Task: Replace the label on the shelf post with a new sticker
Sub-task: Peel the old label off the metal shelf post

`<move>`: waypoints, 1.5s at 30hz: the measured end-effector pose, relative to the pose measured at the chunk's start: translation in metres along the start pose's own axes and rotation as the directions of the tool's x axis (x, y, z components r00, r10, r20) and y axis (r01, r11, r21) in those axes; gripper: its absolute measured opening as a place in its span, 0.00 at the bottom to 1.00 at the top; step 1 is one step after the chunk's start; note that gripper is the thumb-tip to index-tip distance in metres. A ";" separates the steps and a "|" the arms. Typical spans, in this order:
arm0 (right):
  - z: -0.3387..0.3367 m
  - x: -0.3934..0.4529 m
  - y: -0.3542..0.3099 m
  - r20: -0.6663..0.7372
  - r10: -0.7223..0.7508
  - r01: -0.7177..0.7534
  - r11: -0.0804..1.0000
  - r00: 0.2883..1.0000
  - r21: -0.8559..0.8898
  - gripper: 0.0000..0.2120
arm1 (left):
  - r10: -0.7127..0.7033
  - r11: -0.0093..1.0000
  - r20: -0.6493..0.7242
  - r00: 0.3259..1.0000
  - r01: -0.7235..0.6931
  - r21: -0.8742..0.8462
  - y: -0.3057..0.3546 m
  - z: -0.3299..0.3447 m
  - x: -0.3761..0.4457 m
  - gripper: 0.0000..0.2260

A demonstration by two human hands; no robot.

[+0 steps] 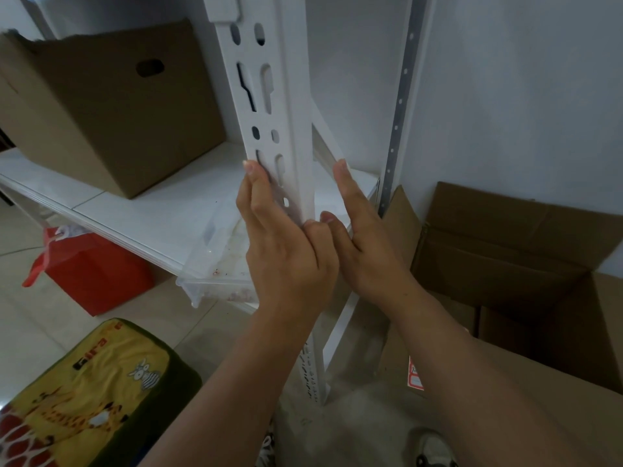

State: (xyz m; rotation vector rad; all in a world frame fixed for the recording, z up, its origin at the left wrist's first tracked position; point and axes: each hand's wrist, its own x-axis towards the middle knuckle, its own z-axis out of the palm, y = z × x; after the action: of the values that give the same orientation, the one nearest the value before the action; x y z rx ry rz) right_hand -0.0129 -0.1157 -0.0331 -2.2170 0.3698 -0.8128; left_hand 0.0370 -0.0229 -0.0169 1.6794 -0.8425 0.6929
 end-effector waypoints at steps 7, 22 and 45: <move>-0.001 -0.003 0.000 0.029 -0.002 0.002 1.000 1.000 -0.009 0.29 | 0.000 1.000 0.028 1.000 0.000 0.000 0.001 -0.003 -0.002 0.28; 0.002 -0.006 -0.005 0.029 -0.014 0.015 1.000 0.999 -0.005 0.30 | 0.019 0.999 0.025 0.999 -0.018 -0.047 -0.003 -0.005 -0.001 0.26; 0.003 -0.006 -0.008 0.022 0.007 -0.007 0.999 1.000 0.034 0.31 | -0.025 0.997 -0.009 1.000 0.024 -0.079 -0.001 -0.001 -0.001 0.25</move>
State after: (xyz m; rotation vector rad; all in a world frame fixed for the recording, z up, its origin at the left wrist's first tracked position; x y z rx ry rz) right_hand -0.0158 -0.1059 -0.0315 -2.1899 0.3503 -0.7850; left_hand 0.0375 -0.0218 -0.0178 1.6123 -0.8308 0.6426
